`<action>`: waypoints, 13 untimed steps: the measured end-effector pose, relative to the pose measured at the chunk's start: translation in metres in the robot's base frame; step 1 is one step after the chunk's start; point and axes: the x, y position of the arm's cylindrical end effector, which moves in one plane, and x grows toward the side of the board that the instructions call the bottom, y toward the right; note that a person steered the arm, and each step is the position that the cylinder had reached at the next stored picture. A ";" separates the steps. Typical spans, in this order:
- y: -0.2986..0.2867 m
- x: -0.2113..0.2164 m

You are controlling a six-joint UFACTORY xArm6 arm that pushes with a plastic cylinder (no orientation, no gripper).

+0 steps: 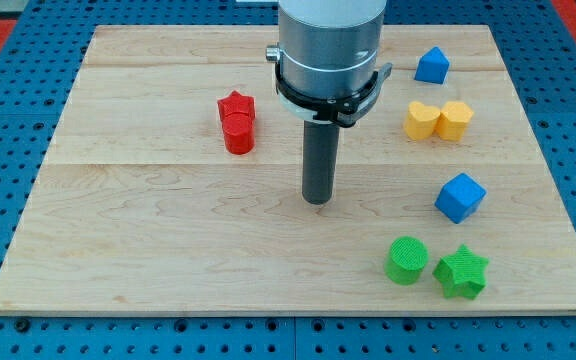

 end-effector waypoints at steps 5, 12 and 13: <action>0.000 -0.001; -0.019 0.000; -0.022 0.001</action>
